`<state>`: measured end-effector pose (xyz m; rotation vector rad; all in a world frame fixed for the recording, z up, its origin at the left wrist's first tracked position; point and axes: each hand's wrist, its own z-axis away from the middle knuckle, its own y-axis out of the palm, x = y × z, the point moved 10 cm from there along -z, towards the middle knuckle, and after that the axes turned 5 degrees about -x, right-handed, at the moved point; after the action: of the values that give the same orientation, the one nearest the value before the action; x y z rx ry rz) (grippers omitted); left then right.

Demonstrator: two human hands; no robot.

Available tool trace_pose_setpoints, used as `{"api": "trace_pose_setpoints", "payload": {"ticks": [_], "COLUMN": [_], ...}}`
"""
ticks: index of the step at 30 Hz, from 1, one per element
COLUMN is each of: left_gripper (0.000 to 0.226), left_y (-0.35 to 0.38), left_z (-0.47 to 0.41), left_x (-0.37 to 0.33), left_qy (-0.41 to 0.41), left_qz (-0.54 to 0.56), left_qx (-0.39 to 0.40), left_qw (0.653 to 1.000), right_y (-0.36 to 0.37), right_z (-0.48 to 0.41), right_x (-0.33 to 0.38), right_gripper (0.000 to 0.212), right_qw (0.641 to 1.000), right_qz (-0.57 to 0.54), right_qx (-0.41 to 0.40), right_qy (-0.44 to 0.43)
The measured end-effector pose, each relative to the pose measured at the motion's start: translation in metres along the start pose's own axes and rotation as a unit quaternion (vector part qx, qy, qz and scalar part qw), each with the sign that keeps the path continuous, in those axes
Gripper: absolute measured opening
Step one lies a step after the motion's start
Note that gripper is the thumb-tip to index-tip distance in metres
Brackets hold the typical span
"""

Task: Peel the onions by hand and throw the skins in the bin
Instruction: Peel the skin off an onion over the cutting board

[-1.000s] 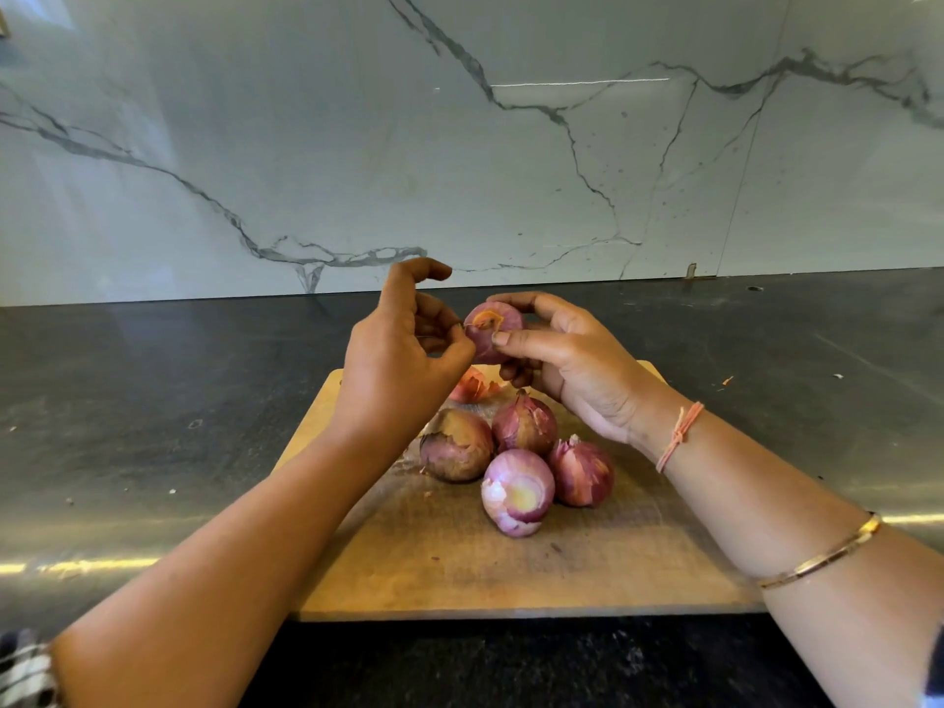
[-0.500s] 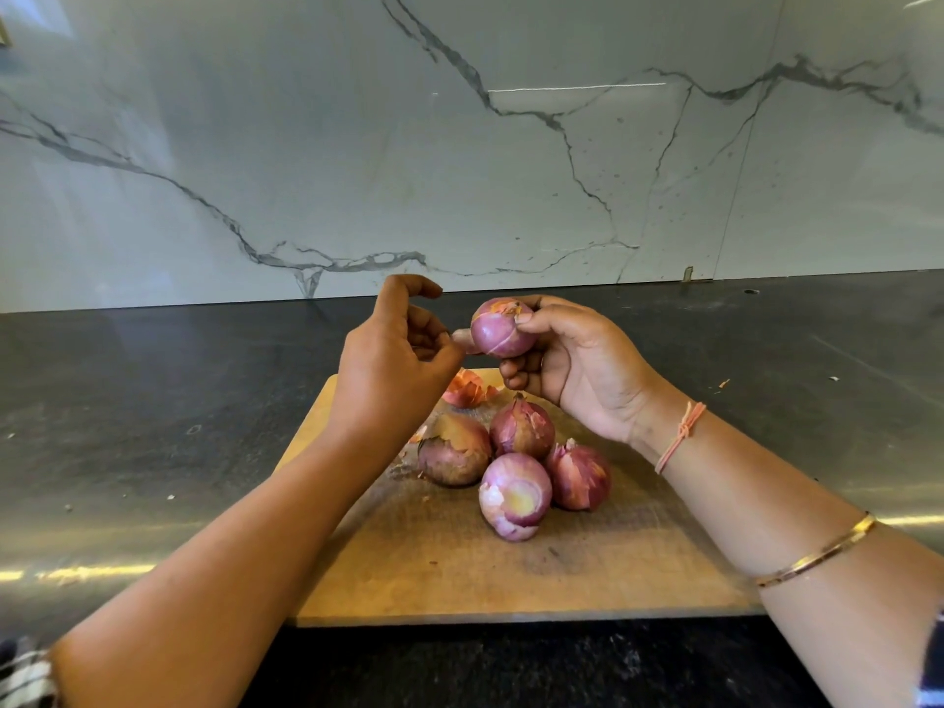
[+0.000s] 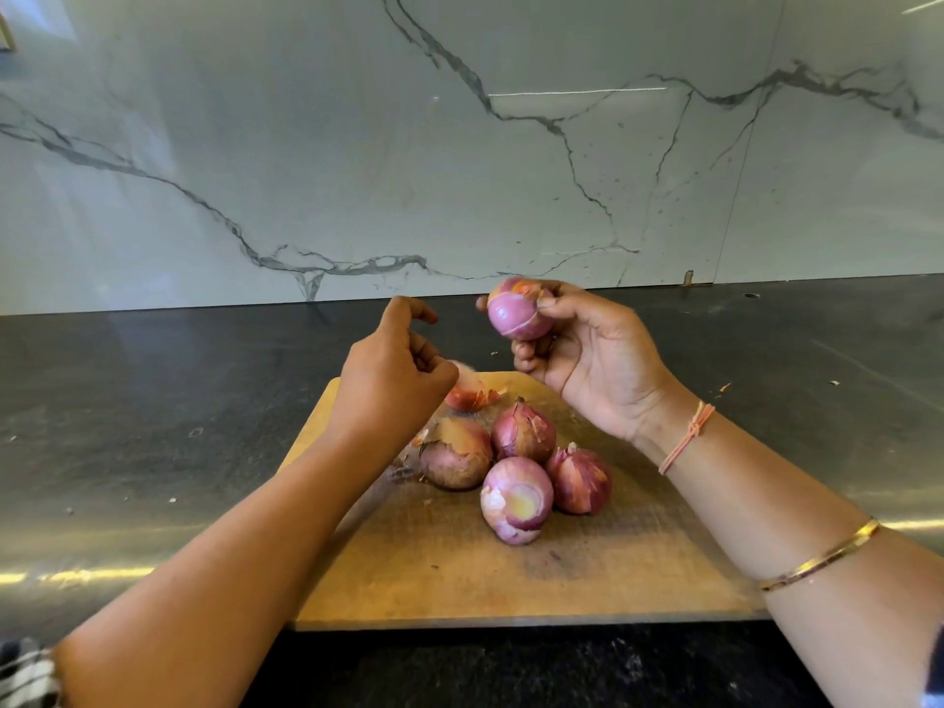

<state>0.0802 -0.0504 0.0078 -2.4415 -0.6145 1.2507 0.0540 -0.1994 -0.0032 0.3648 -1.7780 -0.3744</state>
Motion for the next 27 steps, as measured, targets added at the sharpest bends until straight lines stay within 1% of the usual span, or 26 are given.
{"api": "trace_pose_setpoints", "payload": {"ticks": [2,5,6,8,9,13,15,16,18,20,24,27], "left_gripper": [0.03,0.016,0.012,0.007,0.006,0.014,0.018,0.018,0.015,0.01,0.012,0.012], "left_y": [-0.002,0.0,0.001,-0.002,-0.005,-0.013,-0.013,-0.013,-0.012,-0.012,-0.012,-0.012], "left_z": [-0.002,-0.003,-0.002,0.0,0.001,0.008,0.011,0.012,0.013,0.013,0.012,0.012], "left_x": [0.004,-0.002,-0.005,-0.012,-0.016,-0.033,-0.04,-0.043,-0.046,-0.046,-0.044,-0.043], "left_qy": [-0.006,0.028,0.041,0.057,0.063,0.111,0.136,0.148,0.166,0.174,0.167,0.168], "left_qz": [-0.012,-0.031,-0.03,-0.011,0.008,0.081,0.096,0.098,0.097,0.097,0.103,0.098], "left_qx": [-0.001,0.001,-0.003,-0.021,-0.032,-0.051,-0.051,-0.052,-0.053,-0.053,-0.054,-0.058], "left_qw": [1.0,0.999,0.999,0.998,0.997,0.989,0.985,0.983,0.98,0.979,0.979,0.979], "right_y": [-0.005,-0.008,-0.008,-0.007,-0.007,-0.006,-0.002,0.0,0.002,0.003,0.003,0.003], "right_z": [-0.002,-0.003,-0.003,-0.002,-0.001,-0.001,-0.001,-0.001,-0.001,-0.001,-0.001,-0.001], "right_x": [0.001,-0.004,-0.006,-0.006,-0.006,-0.007,-0.009,-0.01,-0.014,-0.015,-0.016,-0.017], "right_gripper": [0.036,0.039,0.036,0.021,0.016,0.016,0.022,0.022,0.022,0.025,0.018,0.025], "right_qw": [1.0,0.999,0.999,0.998,0.997,0.995,0.993,0.991,0.99,0.989,0.984,0.985], "right_qz": [-0.017,0.018,0.033,0.061,0.071,0.098,0.121,0.131,0.137,0.146,0.178,0.174], "right_qx": [-0.008,-0.02,-0.021,-0.019,-0.02,-0.012,0.002,0.007,0.015,0.017,0.018,0.023], "right_qy": [0.002,0.02,0.024,0.023,0.021,0.014,0.009,0.007,0.006,0.007,0.004,0.005]}}
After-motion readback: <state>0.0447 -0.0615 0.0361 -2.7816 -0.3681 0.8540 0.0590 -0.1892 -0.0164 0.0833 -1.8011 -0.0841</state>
